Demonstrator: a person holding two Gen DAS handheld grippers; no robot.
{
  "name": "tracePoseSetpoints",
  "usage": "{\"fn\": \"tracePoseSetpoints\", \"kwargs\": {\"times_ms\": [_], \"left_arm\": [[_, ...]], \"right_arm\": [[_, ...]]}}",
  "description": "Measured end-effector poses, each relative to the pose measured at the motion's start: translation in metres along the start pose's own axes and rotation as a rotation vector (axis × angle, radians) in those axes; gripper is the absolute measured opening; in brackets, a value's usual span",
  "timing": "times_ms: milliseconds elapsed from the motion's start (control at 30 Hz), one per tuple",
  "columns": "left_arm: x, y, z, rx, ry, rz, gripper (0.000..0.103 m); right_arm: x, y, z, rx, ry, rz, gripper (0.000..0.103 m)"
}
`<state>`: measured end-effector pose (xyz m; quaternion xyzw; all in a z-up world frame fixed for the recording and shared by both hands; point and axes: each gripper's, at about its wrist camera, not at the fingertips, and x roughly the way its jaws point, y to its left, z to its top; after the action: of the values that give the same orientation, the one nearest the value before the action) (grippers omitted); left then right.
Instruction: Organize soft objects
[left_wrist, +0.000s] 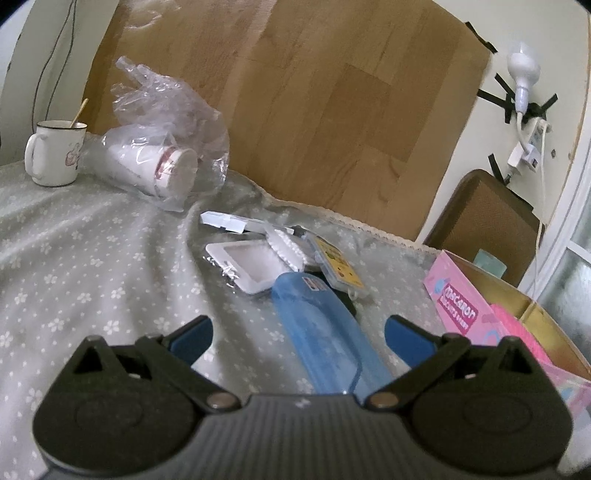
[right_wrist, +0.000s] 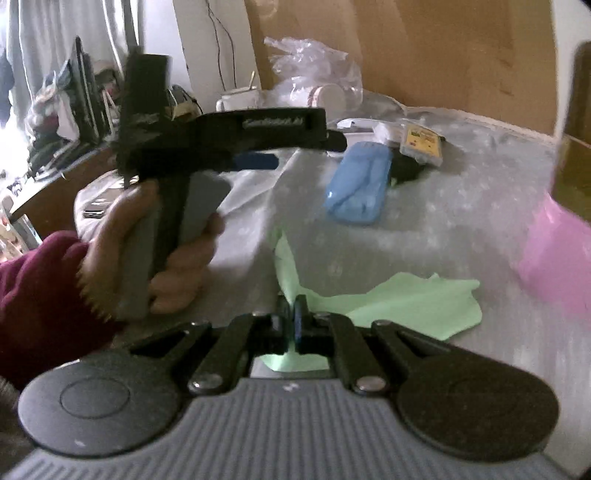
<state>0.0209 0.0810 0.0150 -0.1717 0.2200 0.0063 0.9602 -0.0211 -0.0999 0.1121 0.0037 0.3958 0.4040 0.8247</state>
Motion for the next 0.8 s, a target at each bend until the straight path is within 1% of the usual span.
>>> {"fn": "tracePoseSetpoints", "kwargs": {"times_ms": [67, 167, 200, 233, 267, 300, 333, 367, 433, 467, 500, 567, 633, 733, 767, 800], "left_arm": [[0.001, -0.002, 0.0, 0.013, 0.008, -0.004, 0.103], [0.001, -0.006, -0.001, 0.04, 0.028, -0.016, 0.103], [-0.001, -0.01, -0.002, 0.062, 0.033, -0.012, 0.103], [-0.005, -0.014, -0.004, 0.079, 0.033, -0.013, 0.103], [-0.01, -0.018, -0.005, 0.092, 0.034, -0.024, 0.103], [-0.015, -0.023, -0.006, 0.1, 0.037, -0.05, 0.103], [-0.021, -0.031, -0.008, 0.111, 0.047, -0.084, 0.103], [-0.026, -0.041, -0.009, 0.133, 0.061, -0.117, 0.103], [-0.031, -0.067, -0.014, 0.216, 0.104, -0.176, 0.103], [-0.032, -0.079, -0.017, 0.253, 0.131, -0.202, 0.102], [-0.03, -0.092, -0.022, 0.284, 0.165, -0.23, 0.103], [-0.023, -0.113, -0.031, 0.319, 0.251, -0.29, 0.102], [-0.016, -0.131, -0.041, 0.336, 0.334, -0.344, 0.099], [-0.007, -0.15, -0.056, 0.367, 0.416, -0.389, 0.086], [-0.004, -0.153, -0.061, 0.372, 0.444, -0.401, 0.073], [0.0, -0.156, -0.067, 0.373, 0.481, -0.417, 0.07]], "right_arm": [[-0.016, -0.005, -0.016, 0.039, -0.033, -0.04, 0.006], [-0.036, -0.02, -0.035, 0.096, -0.072, -0.168, 0.01], [-0.042, -0.024, -0.042, 0.099, -0.083, -0.228, 0.015], [-0.047, -0.028, -0.047, 0.095, -0.087, -0.289, 0.022], [-0.053, -0.032, -0.053, 0.093, -0.095, -0.344, 0.039], [-0.059, -0.035, -0.057, 0.098, -0.107, -0.385, 0.05], [-0.065, -0.038, -0.062, 0.109, -0.119, -0.411, 0.05], [-0.07, -0.041, -0.066, 0.126, -0.131, -0.42, 0.051], [-0.077, -0.047, -0.071, 0.161, -0.158, -0.413, 0.053], [-0.078, -0.046, -0.073, 0.168, -0.17, -0.407, 0.056], [-0.078, -0.044, -0.075, 0.166, -0.18, -0.4, 0.061], [-0.074, -0.041, -0.075, 0.152, -0.191, -0.379, 0.067], [-0.069, -0.037, -0.076, 0.134, -0.198, -0.351, 0.067], [-0.066, -0.034, -0.077, 0.082, -0.199, -0.329, 0.067], [-0.059, -0.032, -0.075, 0.061, -0.194, -0.331, 0.065], [-0.052, -0.032, -0.073, 0.048, -0.182, -0.321, 0.052]]}}
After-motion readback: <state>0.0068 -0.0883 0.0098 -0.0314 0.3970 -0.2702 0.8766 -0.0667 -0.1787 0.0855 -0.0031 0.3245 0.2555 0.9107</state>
